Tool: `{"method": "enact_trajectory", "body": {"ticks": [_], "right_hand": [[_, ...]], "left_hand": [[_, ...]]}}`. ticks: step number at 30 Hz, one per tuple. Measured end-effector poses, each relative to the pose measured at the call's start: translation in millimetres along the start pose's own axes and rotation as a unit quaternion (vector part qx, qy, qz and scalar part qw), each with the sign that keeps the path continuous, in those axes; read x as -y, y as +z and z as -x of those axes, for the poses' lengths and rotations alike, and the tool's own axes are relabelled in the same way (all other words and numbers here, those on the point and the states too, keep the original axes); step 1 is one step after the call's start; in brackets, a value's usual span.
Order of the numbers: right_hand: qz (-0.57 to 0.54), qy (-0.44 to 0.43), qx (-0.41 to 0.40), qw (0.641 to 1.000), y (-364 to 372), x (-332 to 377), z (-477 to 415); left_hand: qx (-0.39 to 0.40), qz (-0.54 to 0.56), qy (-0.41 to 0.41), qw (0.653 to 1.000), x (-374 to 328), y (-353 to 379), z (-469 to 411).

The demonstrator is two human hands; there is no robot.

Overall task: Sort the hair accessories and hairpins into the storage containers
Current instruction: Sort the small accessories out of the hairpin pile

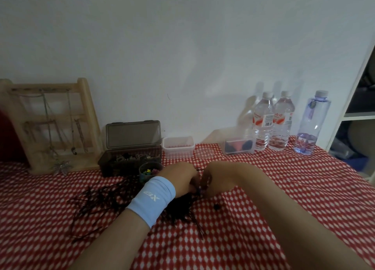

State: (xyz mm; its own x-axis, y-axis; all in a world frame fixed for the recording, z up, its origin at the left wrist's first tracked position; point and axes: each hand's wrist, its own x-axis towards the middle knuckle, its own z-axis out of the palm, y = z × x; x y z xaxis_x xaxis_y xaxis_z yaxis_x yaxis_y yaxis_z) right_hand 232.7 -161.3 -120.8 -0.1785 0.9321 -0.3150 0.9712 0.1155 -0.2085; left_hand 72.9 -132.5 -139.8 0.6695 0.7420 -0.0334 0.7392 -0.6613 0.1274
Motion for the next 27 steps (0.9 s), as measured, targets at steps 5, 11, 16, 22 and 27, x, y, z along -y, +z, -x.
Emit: {"method": "enact_trajectory", "body": {"ticks": [5, 11, 16, 22, 27], "right_hand": [[0.002, -0.021, -0.042, 0.999, 4.0, -4.4, -0.7], [-0.002, 0.005, -0.059, 0.998, 1.9, -6.7, -3.2], [0.011, 0.022, -0.041, 0.999, 6.3, -8.1, -4.0], [-0.008, 0.0, -0.054, 0.999, 2.8, -9.0, -3.7], [-0.031, -0.031, -0.069, 0.997, -4.0, -0.2, 0.9]], "left_hand": [[-0.054, 0.052, 0.003, 0.997, 6.3, -1.3, 9.2], [-0.006, 0.02, 0.02, 1.0, -3.0, -1.8, 5.4], [0.008, -0.019, 0.0, 1.0, -9.9, -3.3, -1.3], [-0.035, 0.029, 0.009, 0.999, -3.0, -3.4, 5.0], [-0.124, 0.104, -0.004, 0.987, 14.5, -18.3, 21.0]]}}
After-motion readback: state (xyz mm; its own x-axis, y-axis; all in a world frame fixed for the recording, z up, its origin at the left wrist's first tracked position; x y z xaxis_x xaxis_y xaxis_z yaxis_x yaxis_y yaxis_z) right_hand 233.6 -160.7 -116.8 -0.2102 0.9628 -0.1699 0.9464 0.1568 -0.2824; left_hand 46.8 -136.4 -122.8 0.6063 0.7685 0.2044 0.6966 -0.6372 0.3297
